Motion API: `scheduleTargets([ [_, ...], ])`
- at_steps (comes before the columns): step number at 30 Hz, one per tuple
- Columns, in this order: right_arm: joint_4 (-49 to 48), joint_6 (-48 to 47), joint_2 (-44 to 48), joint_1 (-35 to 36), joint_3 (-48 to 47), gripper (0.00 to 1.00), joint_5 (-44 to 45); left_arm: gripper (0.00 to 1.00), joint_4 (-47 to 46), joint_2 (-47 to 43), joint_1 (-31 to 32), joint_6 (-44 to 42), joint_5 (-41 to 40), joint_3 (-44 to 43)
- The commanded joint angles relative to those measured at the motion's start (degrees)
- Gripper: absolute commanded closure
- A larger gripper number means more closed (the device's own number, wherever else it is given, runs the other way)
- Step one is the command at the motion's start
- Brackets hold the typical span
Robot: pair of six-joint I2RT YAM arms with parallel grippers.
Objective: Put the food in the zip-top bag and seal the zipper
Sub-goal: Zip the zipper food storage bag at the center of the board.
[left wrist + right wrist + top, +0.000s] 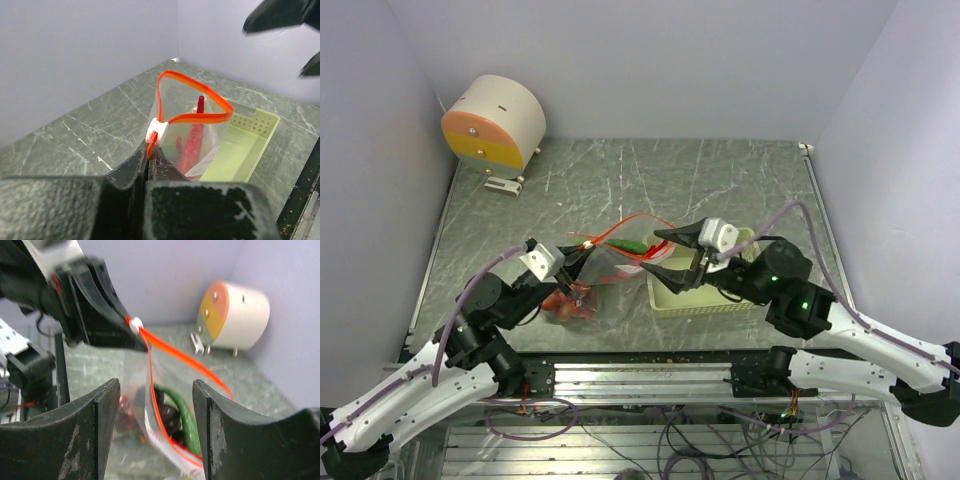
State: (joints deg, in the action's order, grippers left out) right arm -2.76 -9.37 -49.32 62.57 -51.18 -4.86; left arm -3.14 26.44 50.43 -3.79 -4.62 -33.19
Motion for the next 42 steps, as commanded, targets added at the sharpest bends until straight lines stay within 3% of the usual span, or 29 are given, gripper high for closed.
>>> scheduleTargets([
  [1, -8.41, -2.23, -0.38, -0.25, -1.99, 0.40, -4.79, 0.93, -0.12, -0.90, -0.22, 3.00, 0.66, -0.38],
  [9, -7.89, -8.39, -13.08, -0.36, -9.86, 0.43, -13.55, 0.93, -1.30, -3.97, -0.25, 3.79, 4.27, 0.60],
  [15, -7.97, -10.70, -18.84, -1.31, -14.90, 0.53, -21.29, 0.93, 0.09, -2.33, -0.25, 4.14, 3.75, -0.02],
  [19, -9.88, -9.82, -21.16, -2.49, -14.79, 0.69, -24.34, 0.93, -0.10, -1.33, -0.22, 4.23, 3.52, 0.09],
  [22, -10.19, -9.14, -21.96, -3.39, -14.40, 0.72, -27.52, 0.93, -0.17, -1.00, -0.17, 3.94, 3.15, 0.14],
  [37, -10.69, -6.96, -25.88, -6.53, -15.45, 0.70, -34.65, 0.93, -0.14, -0.96, -0.23, 3.88, 3.23, -0.01],
  [42, -11.48, -6.31, -26.29, -6.64, -15.30, 0.76, -34.79, 0.93, 0.04, -1.12, -0.16, 3.88, 3.10, -0.12],
])
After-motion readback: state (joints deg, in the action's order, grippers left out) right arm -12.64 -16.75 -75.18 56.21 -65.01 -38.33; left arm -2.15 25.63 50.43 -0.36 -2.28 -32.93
